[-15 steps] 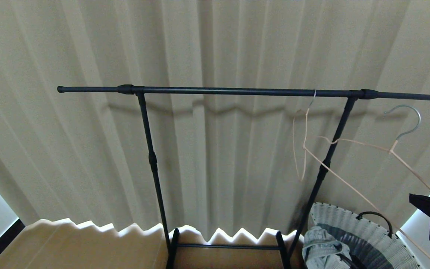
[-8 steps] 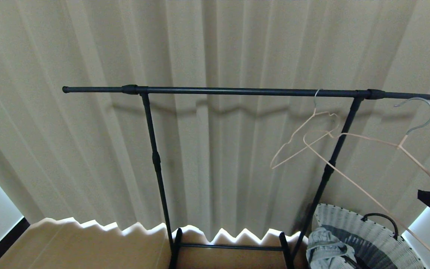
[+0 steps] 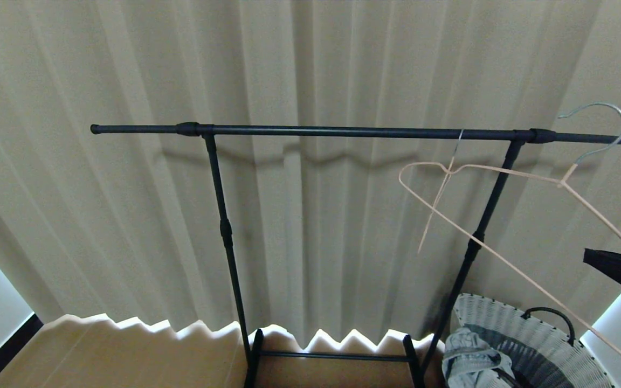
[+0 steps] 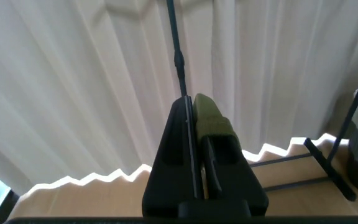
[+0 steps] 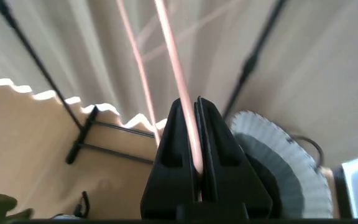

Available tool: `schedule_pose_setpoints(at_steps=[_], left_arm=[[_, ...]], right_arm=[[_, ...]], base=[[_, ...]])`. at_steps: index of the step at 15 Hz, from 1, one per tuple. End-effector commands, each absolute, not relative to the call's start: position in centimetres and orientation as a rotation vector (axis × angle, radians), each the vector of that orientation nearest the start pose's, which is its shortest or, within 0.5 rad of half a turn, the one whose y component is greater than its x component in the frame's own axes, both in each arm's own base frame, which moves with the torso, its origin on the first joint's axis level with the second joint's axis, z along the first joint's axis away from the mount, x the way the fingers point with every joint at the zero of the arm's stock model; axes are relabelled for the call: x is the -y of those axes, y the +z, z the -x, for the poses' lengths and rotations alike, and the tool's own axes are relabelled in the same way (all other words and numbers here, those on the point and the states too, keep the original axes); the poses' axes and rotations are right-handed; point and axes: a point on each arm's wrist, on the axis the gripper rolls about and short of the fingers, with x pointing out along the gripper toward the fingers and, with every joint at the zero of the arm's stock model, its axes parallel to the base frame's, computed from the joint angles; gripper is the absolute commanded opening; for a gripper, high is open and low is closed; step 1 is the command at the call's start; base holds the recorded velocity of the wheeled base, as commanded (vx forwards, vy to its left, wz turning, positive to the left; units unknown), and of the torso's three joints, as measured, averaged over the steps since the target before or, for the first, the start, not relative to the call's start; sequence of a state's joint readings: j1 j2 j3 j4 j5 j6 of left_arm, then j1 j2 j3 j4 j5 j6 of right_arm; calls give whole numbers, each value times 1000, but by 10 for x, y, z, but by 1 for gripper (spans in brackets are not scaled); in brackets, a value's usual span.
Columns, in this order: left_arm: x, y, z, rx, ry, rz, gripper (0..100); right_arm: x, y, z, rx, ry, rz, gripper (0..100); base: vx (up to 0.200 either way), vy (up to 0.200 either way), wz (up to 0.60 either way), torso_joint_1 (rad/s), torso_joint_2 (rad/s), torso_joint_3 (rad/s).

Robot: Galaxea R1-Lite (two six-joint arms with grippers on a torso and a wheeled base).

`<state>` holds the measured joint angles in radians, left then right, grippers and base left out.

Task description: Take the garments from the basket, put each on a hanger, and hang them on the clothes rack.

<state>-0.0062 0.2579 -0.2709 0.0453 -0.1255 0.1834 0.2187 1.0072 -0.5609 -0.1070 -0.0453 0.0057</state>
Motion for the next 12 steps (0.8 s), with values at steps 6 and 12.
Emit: schedule_pose_setpoints(at_steps=[6, 12], left_arm=[[14, 282, -163, -254, -140, -187, 0], [92, 268, -257, -384, -120, -163, 0]], right_arm=[[-68, 212, -158, -423, 408, 46, 0], [-109, 199, -178, -435, 530, -36, 0]], base=[[0, 0, 0, 0, 0, 0], [0, 0, 0, 0, 0, 0]])
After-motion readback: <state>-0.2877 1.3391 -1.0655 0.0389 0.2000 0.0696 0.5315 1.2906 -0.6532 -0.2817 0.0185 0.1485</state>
